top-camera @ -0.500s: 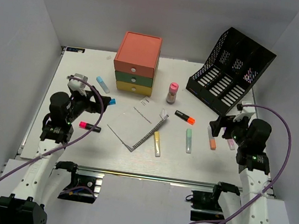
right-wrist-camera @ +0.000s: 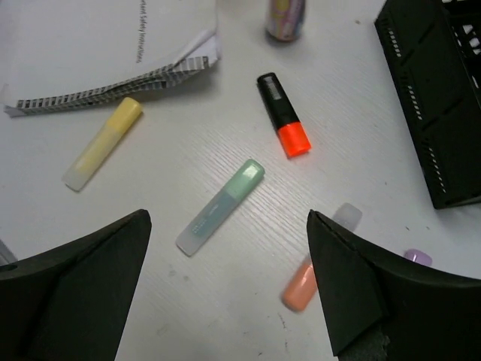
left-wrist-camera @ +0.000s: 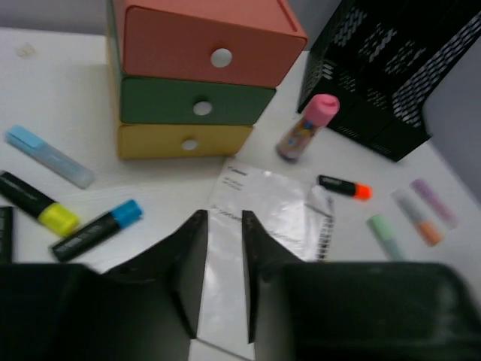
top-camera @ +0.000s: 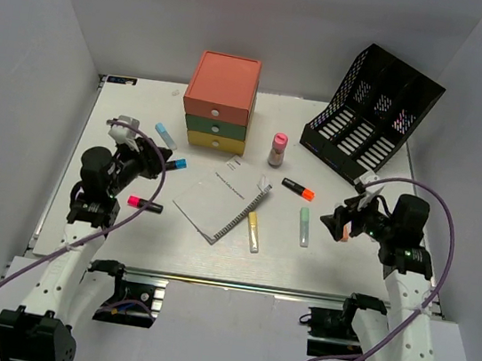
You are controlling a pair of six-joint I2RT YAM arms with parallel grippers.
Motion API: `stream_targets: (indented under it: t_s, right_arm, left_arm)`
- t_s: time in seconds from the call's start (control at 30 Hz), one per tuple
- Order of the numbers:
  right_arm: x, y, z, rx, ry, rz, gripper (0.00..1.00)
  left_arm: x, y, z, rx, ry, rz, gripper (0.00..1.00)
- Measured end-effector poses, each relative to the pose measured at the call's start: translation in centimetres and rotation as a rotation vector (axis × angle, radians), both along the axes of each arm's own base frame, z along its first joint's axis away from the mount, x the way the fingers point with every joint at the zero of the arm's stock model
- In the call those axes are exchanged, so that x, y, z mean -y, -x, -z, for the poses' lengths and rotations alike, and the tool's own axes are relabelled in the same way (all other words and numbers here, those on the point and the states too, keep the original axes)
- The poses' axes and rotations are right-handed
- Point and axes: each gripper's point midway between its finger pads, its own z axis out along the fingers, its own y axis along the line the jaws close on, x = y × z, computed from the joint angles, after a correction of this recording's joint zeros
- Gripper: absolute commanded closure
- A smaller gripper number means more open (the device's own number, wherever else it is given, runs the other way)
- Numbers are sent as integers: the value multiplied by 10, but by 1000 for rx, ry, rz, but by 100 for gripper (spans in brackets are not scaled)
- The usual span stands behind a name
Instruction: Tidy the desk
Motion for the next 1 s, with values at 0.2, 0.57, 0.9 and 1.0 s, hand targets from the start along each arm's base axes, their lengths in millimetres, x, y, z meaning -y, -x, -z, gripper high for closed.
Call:
stream_targets:
  t_s: [0.2,0.57,0.9,1.0]
  right_arm:
    - [-16,-1,-12,-33,-75,-90,92]
    - [-26,-12,-1,-240,-203,-96,52]
    - [-29,-4,-15,-197,-211,-110,59]
    - [-29,-4,-15,-195,-210,-110,59]
  left_arm:
    - [18,-16,26,-146,87,74,40]
    - [70,-81,16,-357,251,58,31]
    - [93,-149,44,-437,251,-57,43]
    - [93,-159,52,-450,241,-79,42]
